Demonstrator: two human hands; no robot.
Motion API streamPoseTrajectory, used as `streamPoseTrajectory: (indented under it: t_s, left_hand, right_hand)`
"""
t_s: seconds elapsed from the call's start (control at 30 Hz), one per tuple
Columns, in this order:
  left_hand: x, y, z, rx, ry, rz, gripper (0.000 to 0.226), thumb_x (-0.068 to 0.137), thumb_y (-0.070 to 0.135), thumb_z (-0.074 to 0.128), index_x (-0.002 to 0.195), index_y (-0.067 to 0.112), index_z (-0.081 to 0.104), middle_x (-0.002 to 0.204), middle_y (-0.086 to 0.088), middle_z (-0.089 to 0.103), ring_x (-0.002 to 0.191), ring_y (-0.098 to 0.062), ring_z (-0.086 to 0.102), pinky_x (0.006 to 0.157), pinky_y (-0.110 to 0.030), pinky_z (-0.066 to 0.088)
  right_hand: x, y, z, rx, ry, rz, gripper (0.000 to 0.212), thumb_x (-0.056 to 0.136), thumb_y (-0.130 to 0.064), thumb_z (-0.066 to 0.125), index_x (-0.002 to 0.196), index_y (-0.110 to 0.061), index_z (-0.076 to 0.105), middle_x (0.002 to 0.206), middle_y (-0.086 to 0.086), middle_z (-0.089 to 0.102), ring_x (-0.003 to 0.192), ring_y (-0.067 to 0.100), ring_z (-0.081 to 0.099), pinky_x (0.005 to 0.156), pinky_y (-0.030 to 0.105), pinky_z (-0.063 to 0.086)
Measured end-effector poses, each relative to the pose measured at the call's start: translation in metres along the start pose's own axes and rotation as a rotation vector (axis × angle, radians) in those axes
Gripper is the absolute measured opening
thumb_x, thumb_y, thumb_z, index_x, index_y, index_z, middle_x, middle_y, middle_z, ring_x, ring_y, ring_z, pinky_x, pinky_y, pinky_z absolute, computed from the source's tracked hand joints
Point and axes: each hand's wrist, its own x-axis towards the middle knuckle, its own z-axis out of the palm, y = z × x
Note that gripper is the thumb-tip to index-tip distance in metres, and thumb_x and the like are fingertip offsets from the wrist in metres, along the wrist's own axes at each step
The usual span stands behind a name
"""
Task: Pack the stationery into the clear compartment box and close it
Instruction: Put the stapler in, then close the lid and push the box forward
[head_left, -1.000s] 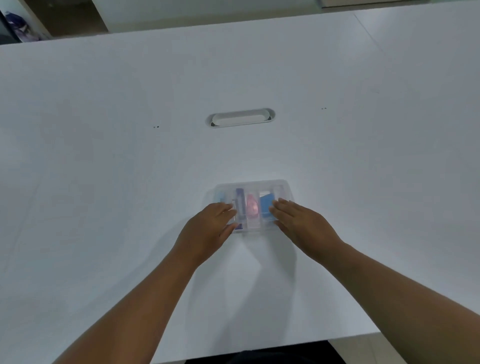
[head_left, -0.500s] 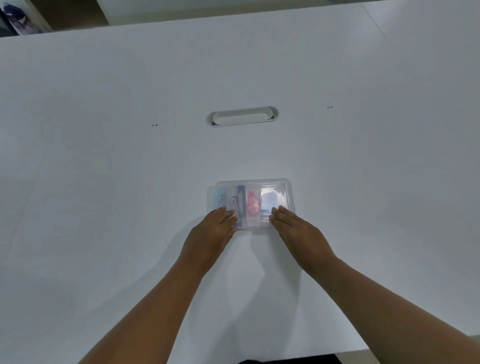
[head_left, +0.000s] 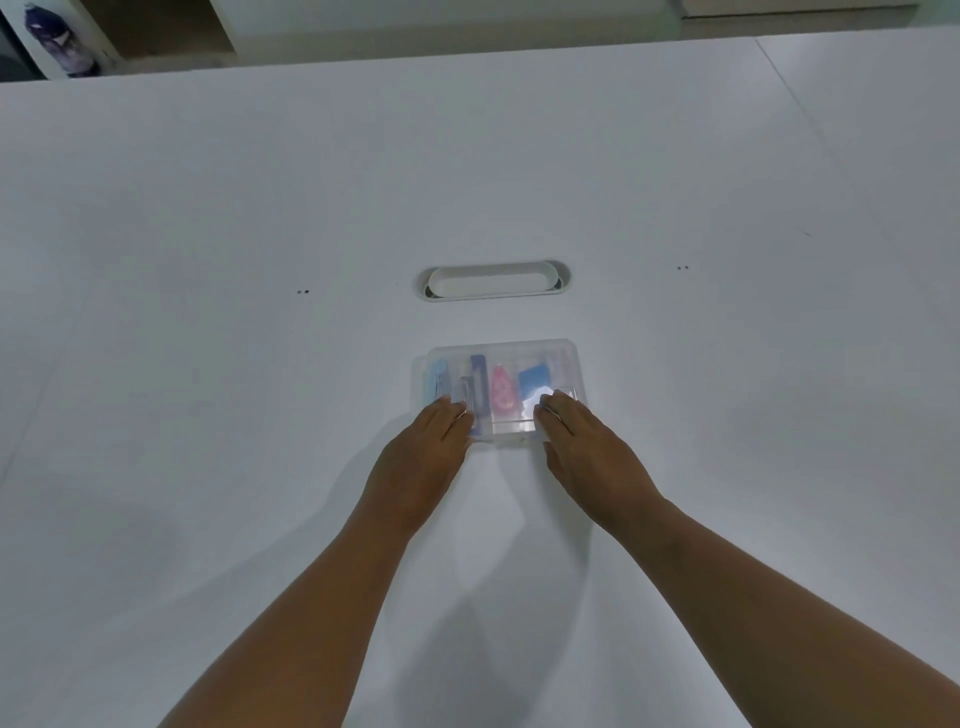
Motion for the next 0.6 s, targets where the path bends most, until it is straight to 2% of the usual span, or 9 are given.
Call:
streamPoseTrajectory:
  t_s: [0.2,0.33,0.43,0.6]
  left_hand:
    - [0.038,-0.013,0.001,-0.035,0.048,-0.028,0.046,0.086,0.023,0.062,0.124,-0.001,0.054,0.126,-0.017,0.059,0.126,-0.032,0.049,0.098,-0.04,0.048]
    - [0.056,-0.023,0.006,-0.069,0.033,-0.066,0.051,0.087,0.025,0.058,0.13,-0.001,0.048,0.134,-0.018,0.053,0.131,-0.032,0.042,0.106,-0.042,0.041]
    - [0.063,-0.026,0.008,-0.053,0.032,-0.066,0.054,0.087,0.024,0.058,0.133,-0.002,0.045,0.137,-0.019,0.05,0.134,-0.032,0.039,0.111,-0.04,0.032]
    - [0.056,-0.028,0.011,-0.004,-0.001,-0.079,0.067,0.089,0.035,0.047,0.145,0.003,0.026,0.152,-0.016,0.029,0.143,-0.029,0.019,0.114,-0.049,0.024]
  right_hand:
    - [0.042,0.017,0.011,-0.048,-0.005,0.002,0.054,0.088,-0.02,0.061,0.135,0.001,0.044,0.138,0.017,0.052,0.133,0.03,0.045,0.112,0.038,0.03]
    - [0.059,0.022,0.014,-0.064,-0.021,0.03,0.055,0.096,-0.031,0.042,0.141,-0.001,0.035,0.146,0.016,0.042,0.14,0.029,0.034,0.116,0.039,0.021]
    - [0.065,0.02,0.017,-0.09,-0.05,0.079,0.059,0.097,-0.038,0.027,0.145,-0.004,0.025,0.153,0.013,0.034,0.144,0.027,0.026,0.117,0.046,0.021]
    - [0.045,0.015,0.029,0.01,-0.045,0.164,0.072,0.096,-0.045,0.034,0.15,-0.008,0.004,0.161,0.011,0.006,0.148,0.026,0.001,0.12,0.045,0.012]
